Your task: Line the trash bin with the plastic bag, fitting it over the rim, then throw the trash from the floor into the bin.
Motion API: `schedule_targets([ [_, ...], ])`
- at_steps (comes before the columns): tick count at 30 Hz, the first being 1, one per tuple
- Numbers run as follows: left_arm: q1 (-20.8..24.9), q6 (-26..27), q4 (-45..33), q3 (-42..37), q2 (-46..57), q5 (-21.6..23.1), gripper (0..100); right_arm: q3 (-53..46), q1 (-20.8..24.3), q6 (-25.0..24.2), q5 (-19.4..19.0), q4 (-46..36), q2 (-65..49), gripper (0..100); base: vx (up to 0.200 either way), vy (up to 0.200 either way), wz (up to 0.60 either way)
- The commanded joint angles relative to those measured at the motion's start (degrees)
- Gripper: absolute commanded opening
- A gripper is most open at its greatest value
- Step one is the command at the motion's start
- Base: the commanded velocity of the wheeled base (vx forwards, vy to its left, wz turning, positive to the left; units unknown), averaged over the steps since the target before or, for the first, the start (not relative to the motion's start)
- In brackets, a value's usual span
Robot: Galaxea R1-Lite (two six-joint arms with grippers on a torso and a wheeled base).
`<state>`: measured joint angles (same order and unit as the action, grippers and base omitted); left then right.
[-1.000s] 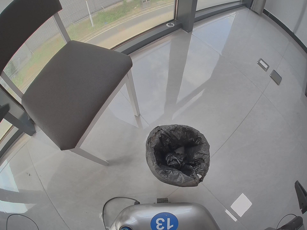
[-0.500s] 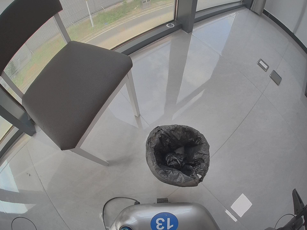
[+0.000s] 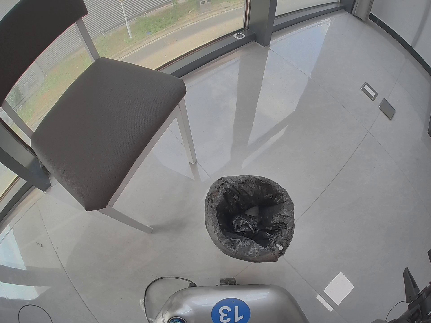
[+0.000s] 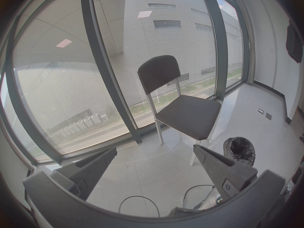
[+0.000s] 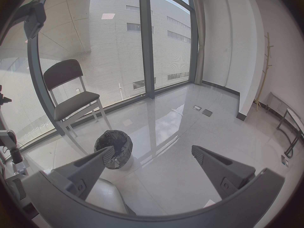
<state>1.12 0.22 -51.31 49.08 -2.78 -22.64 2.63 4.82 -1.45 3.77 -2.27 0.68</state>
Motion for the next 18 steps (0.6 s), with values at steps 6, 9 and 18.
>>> schedule_targets([
  [6, -1.2, -1.3, 32.3, -30.8, 2.8, 7.9, 100, -0.3, 0.0, -2.4, 0.1, 0.3, -0.7, 100, 0.000, 0.000, 0.00],
  [9, -1.2, 0.7, 39.5, -37.4, 2.8, 11.8, 100, -0.3, 0.0, -3.2, 0.2, 0.3, -0.7, 100, 0.000, 0.000, 0.00],
  [18, -0.9, 1.7, 48.1, -46.4, 2.5, 24.8, 100, -0.7, 0.0, -2.6, 6.4, 1.6, -0.7, 100, 0.000, 0.000, 0.00],
])
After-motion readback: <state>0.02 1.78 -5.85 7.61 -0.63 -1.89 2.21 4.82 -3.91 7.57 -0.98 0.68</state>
